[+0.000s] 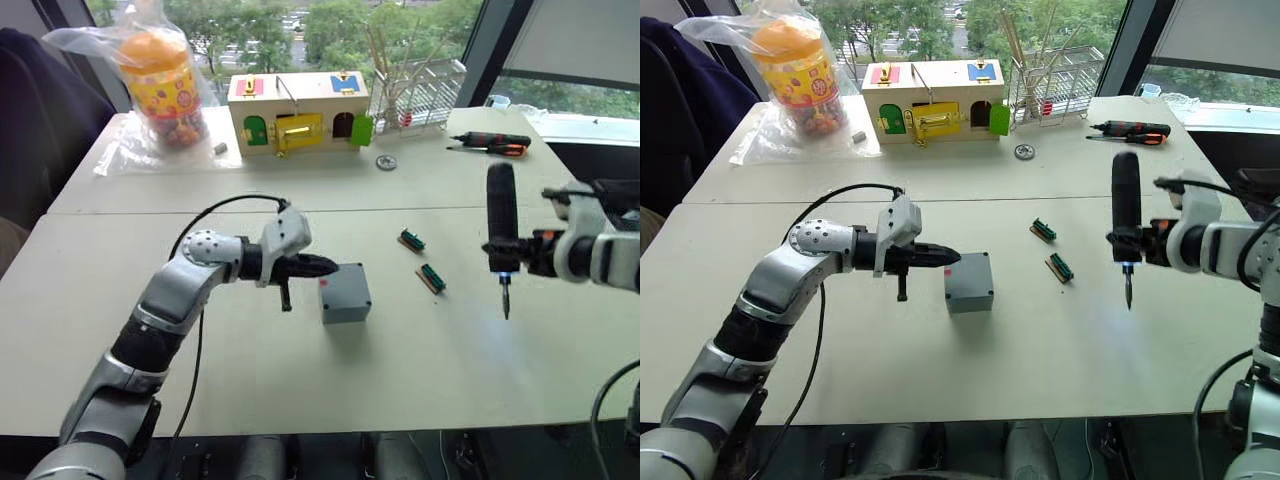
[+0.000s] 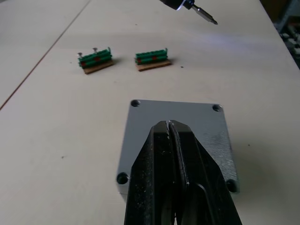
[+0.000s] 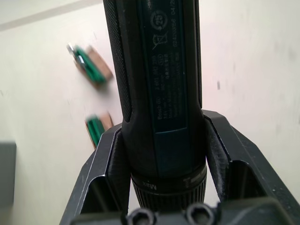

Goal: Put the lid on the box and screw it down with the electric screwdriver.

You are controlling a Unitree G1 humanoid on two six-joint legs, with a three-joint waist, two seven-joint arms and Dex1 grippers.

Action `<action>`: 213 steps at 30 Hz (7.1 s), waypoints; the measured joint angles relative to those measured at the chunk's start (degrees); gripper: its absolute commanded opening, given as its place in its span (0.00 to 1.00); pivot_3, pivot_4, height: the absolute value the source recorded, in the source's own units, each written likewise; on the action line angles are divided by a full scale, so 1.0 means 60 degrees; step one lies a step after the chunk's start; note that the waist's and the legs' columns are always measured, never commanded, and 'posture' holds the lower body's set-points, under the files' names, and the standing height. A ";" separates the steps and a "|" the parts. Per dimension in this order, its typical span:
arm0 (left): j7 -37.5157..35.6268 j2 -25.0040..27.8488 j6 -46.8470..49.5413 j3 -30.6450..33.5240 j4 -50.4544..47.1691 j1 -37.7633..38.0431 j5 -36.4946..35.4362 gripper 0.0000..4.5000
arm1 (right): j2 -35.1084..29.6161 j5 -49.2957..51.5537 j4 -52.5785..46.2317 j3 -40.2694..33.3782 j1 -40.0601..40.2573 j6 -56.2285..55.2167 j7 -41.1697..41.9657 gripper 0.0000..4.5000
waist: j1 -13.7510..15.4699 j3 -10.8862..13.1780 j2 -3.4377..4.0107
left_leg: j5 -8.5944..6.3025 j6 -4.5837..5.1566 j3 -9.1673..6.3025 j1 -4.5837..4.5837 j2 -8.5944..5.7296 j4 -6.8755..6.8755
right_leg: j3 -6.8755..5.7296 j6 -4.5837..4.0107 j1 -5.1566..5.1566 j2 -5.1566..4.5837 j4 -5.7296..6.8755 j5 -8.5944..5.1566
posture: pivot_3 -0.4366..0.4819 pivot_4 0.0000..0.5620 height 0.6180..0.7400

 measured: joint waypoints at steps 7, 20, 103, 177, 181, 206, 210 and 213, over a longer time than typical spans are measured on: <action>-0.0043 0.0034 0.0484 -0.0197 -0.1280 0.0739 -0.0312 0.00 | -0.0102 -0.0374 0.1080 0.0008 0.0407 0.0510 0.0765 0.39 | 0.0024 0.0009 0.0005 | 0.0000 0.0000 -0.0001 0.0000 -0.0003 0.0007 | 0.0010 0.0000 -0.0001 -0.0001 0.0000 0.0000 | 0.48 0.27 0.76; 0.0263 0.0367 0.0790 -0.0045 -0.1421 0.0979 -0.0450 0.00 | -0.0033 -0.1470 0.1771 0.0749 -0.0249 0.0058 0.1470 0.99 | 0.0032 0.0012 0.0006 | 0.0000 0.0000 -0.0003 0.0000 -0.0004 0.0013 | 0.0008 0.0000 0.0002 0.0001 -0.0001 0.0000 | 0.48 0.27 0.76; 0.0133 -0.0314 -0.0949 -0.0644 0.1607 0.0515 0.1998 0.00 | 0.1640 -0.4513 -0.3432 0.5344 0.1854 -0.7252 0.6532 0.99 | 0.0046 0.0050 -0.0054 | 0.0001 -0.0004 -0.0020 0.0006 0.0006 0.0033 | -0.0013 0.0003 0.0027 0.0014 0.0009 0.0001 | 0.48 0.27 0.76; 0.0506 -0.0057 0.0244 0.0655 0.0788 0.0666 0.0283 0.00 | 0.2906 -0.5464 0.1313 0.2321 -0.0681 -0.8909 0.4538 0.00 | 0.0006 0.0054 -0.0047 | 0.0012 -0.0022 -0.0008 0.0009 0.0009 0.0019 | -0.0012 0.0006 0.0026 0.0020 0.0015 0.0001 | 0.48 0.27 0.76; 0.0272 0.0304 0.0664 0.0956 0.0296 0.0692 -0.0232 0.00 | 0.2867 -0.4302 -0.0983 0.2175 0.0078 -0.7749 0.4952 0.00 | 0.0004 0.0054 -0.0048 | 0.0011 -0.0023 -0.0015 0.0009 0.0016 0.0016 | -0.0013 0.0005 0.0026 0.0025 0.0015 0.0001 | 0.48 0.27 0.76; 0.0533 0.0463 0.1624 0.1063 -0.0628 0.0745 -0.1225 0.00 | 0.3522 -0.3203 -0.2628 0.3117 0.0891 -0.6716 0.4322 0.00 | 0.0027 0.0054 -0.0048 | 0.0010 -0.0020 -0.0021 0.0010 0.0005 0.0019 | -0.0012 0.0004 0.0031 0.0022 0.0014 0.0001 | 0.48 0.27 0.76; 0.0549 0.0463 0.1618 0.1046 -0.0628 0.0745 -0.1225 0.00 | 0.3522 -0.3248 -0.2434 0.3174 0.0790 -0.6843 0.4326 0.00 | 0.0029 0.0054 -0.0048 | 0.0011 -0.0021 -0.0022 0.0010 0.0005 0.0020 | -0.0012 0.0005 0.0031 0.0023 0.0014 0.0001 | 0.48 0.27 0.76; 0.0556 0.0463 0.1613 0.1044 -0.0628 0.0746 -0.1223 0.00 | 0.3523 -0.3313 -0.2341 0.3262 0.0773 -0.6955 0.4327 0.00 | 0.0029 0.0054 -0.0048 | 0.0010 -0.0021 -0.0021 0.0010 0.0005 0.0019 | -0.0012 0.0005 0.0031 0.0022 0.0014 0.0001 | 0.48 0.27 0.76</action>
